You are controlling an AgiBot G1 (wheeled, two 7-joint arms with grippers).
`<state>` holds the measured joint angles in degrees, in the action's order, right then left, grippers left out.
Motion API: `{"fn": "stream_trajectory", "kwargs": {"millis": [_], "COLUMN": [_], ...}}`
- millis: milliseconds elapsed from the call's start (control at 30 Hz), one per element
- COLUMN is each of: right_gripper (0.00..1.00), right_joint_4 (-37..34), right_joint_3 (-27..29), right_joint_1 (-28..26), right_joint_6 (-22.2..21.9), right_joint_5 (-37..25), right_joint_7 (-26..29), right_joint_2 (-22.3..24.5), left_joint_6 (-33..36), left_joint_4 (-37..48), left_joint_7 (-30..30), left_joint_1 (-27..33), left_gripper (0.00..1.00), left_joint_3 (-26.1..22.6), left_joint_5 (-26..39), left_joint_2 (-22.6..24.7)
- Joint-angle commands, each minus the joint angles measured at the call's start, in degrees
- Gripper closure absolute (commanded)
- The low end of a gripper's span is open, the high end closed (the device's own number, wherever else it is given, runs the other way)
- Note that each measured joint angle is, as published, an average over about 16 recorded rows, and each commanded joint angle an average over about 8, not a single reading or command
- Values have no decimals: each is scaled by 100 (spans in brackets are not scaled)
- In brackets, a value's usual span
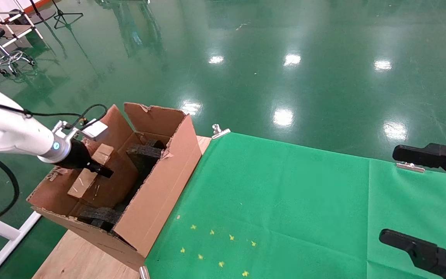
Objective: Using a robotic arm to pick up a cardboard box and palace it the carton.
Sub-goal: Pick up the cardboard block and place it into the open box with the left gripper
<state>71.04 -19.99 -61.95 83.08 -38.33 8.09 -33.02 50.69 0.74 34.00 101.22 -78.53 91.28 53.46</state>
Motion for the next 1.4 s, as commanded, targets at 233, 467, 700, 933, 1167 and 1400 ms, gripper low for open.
{"fn": "stream_trajectory", "kwargs": {"millis": [233, 467, 700, 933, 1167, 1400], "right_gripper": [0, 0, 0, 0, 0, 0], "right_joint_4": [-1, -1, -1, -1, -1, -1], "right_joint_3": [0, 1, 1, 0, 0, 0], "right_joint_1": [1, 1, 1, 1, 1, 1], "right_joint_6": [-1, -2, -2, -2, -2, -2], "right_joint_5": [1, 1, 1, 1, 2, 2], "right_joint_7": [0, 0, 0, 0, -1, -1], "right_joint_2": [0, 1, 1, 1, 1, 1], "left_joint_6": [-266, -310, -281, -236, -220, 292], "left_joint_4": [28, 29, 31, 36, -18, -422], "left_joint_7": [188, 207, 194, 186, 142, -164], "left_joint_1": [-242, -275, -252, -237, -110, 454], "left_gripper": [23, 0, 0, 0, 0, 0], "left_joint_3": [80, 93, 86, 79, 130, 490], "left_joint_5": [-115, -135, -129, -111, -177, -700], "left_joint_2": [32, 36, 31, 26, -25, -423]}}
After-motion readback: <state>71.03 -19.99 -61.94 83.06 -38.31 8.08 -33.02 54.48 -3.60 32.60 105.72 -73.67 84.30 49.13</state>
